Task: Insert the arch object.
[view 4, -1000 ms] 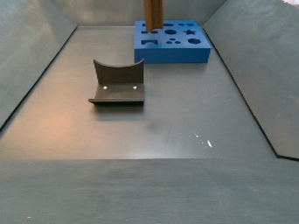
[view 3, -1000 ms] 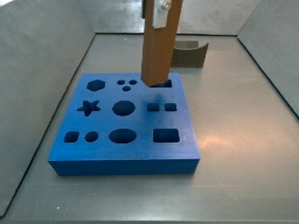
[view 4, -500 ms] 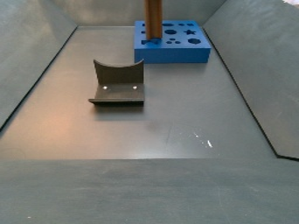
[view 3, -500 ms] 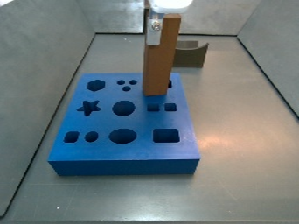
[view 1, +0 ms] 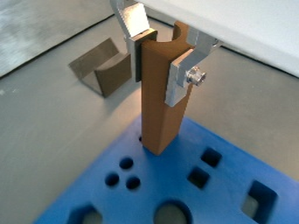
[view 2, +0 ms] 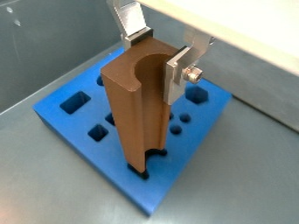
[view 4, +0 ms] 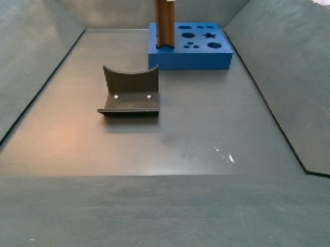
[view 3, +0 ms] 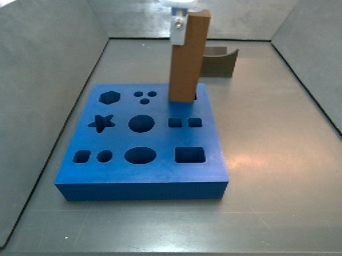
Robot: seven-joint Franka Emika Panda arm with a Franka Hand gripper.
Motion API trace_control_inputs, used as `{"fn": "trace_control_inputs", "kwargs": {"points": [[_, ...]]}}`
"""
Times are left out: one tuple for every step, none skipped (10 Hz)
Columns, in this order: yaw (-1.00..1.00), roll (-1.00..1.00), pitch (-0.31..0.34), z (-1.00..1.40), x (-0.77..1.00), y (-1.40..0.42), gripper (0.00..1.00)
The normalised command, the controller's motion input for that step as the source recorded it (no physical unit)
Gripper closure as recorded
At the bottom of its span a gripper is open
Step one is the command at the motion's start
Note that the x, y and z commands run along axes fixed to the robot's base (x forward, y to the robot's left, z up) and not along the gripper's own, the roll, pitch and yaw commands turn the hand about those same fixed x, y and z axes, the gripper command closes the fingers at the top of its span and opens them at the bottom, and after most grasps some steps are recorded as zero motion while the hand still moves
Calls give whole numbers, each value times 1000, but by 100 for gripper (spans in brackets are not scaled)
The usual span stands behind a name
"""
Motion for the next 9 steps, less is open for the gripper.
{"fn": "trace_control_inputs", "kwargs": {"points": [[0, 0, 0, -317, 194, 20, 100], [0, 0, 0, -337, 177, 14, 100], [0, -33, -67, -357, 0, 57, 100], [0, -33, -76, -326, -83, 231, 100], [0, 0, -43, -206, -197, 203, 100], [-9, 0, -46, -134, -211, 134, 100], [0, -29, -59, -129, -149, 74, 100], [-17, -60, -86, -123, -123, 0, 100], [-43, -47, -67, -60, -46, -11, 100]]}}
